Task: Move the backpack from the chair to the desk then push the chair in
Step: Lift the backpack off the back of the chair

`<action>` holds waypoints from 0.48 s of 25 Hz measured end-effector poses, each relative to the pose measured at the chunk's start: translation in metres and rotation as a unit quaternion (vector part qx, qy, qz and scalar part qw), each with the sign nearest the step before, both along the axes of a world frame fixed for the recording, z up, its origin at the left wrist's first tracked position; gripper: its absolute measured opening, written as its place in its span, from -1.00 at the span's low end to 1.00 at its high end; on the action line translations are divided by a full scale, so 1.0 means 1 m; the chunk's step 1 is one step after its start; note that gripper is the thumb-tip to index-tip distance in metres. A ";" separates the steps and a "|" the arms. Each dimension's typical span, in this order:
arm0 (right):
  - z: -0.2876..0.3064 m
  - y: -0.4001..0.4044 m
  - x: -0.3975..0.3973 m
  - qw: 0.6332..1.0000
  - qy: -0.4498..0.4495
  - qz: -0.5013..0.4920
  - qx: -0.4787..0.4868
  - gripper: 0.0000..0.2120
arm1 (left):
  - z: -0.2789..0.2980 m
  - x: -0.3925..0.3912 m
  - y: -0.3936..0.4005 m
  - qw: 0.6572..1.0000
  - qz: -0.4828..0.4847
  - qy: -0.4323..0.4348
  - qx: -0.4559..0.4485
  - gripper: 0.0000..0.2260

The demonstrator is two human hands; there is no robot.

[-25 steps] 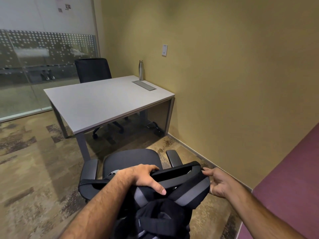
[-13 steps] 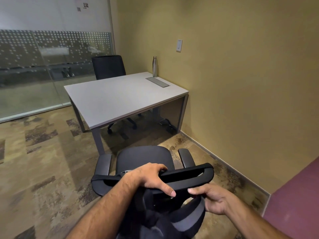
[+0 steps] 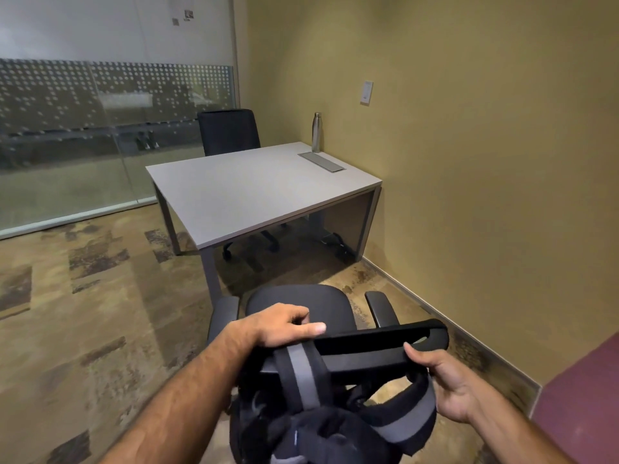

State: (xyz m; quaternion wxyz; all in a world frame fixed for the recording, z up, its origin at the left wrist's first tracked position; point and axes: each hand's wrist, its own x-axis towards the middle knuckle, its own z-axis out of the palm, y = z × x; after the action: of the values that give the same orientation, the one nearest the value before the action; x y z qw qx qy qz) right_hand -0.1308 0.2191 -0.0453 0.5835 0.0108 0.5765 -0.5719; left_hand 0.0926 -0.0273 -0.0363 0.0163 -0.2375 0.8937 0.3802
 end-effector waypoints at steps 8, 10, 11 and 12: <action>0.003 -0.004 0.012 0.996 0.044 -0.073 0.016 -0.49 | 0.008 0.043 -0.040 0.978 -0.076 0.002 -0.193 -0.31; 0.005 -0.004 0.015 0.995 0.047 -0.081 0.021 -0.50 | 0.011 0.057 -0.043 0.969 -0.073 -0.005 -0.234 -0.30; 0.006 -0.005 0.016 0.995 0.049 -0.085 0.024 -0.50 | 0.012 0.064 -0.042 0.966 -0.061 -0.009 -0.253 -0.29; 0.007 -0.005 0.017 0.994 0.050 -0.089 0.027 -0.49 | 0.013 0.072 -0.042 0.962 -0.044 -0.009 -0.268 -0.28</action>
State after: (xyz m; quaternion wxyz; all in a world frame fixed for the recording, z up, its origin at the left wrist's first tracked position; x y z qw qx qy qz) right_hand -0.1140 0.2141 -0.0380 0.4999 0.0491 0.6174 -0.6053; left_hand 0.1645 -0.0690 -0.0236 -0.0228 -0.1974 0.9723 0.1234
